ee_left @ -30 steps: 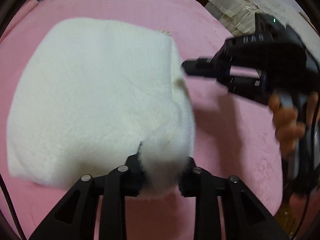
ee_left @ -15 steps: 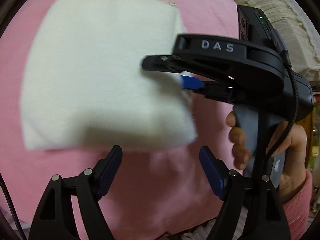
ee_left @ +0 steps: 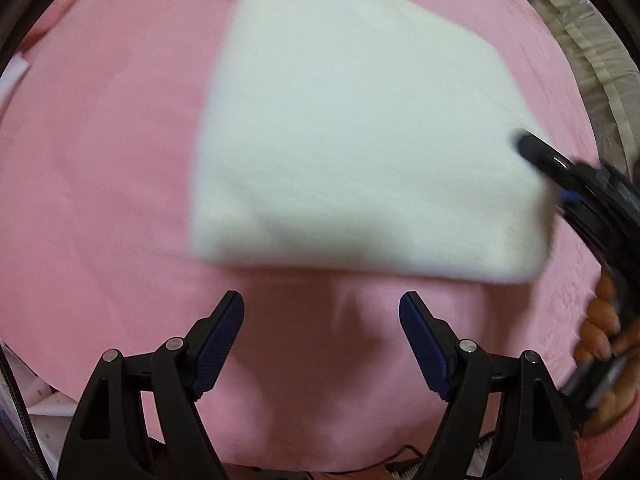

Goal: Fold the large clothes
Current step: 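Grasp the folded cardigan's edge with the right gripper while the left gripper presses it, then fold the held edge over with the right gripper and release, smoothing the bundle, then open both grippers and position them at the folded bundle's edge, then grasp the folded bundle's edge with the right gripper while the left gripper grasps beside it, then lift the folded bundle off the bed with both grippers, then carry the bundle toward the headboard beside the small white pillow and release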

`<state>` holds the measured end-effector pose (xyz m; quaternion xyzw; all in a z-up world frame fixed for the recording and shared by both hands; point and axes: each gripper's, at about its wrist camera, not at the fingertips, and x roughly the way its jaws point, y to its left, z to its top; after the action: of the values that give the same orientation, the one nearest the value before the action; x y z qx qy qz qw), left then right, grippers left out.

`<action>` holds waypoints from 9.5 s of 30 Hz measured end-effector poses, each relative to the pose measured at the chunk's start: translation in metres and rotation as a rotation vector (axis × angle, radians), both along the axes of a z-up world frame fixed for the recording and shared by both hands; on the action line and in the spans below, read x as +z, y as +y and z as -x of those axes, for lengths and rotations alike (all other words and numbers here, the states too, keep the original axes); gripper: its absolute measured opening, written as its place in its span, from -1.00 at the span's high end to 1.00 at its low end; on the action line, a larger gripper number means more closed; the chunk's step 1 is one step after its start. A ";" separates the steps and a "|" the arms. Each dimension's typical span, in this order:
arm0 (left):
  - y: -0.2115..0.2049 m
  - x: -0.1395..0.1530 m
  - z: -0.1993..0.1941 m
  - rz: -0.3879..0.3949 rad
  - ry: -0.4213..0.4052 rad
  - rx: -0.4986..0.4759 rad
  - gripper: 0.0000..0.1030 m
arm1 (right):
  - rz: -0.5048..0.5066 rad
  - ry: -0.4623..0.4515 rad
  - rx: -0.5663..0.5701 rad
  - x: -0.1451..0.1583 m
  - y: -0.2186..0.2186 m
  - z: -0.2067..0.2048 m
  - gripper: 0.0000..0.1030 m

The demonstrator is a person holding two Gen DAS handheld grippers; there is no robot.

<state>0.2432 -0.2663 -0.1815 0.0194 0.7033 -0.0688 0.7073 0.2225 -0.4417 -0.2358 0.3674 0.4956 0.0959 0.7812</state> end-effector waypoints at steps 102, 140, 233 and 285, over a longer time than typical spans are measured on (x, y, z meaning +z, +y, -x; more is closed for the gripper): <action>0.019 0.036 0.039 0.031 -0.162 -0.069 -0.70 | 0.421 0.312 0.000 0.054 0.115 0.040 -0.59; -0.005 0.002 -0.005 -0.010 -0.076 -0.058 -0.70 | 0.394 0.388 0.014 0.014 0.086 0.007 -0.60; 0.456 0.157 0.049 0.135 0.061 0.113 -0.22 | -0.006 0.165 0.320 0.086 0.385 0.049 0.31; 0.683 -0.021 -0.048 -0.189 0.179 0.571 -0.98 | 0.633 0.188 0.259 -0.053 0.607 -0.104 -1.00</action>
<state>0.2911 0.4172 -0.2027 -0.1194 0.7429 0.1971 0.6285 0.3268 0.1652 -0.2884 0.0484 0.6127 0.0015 0.7888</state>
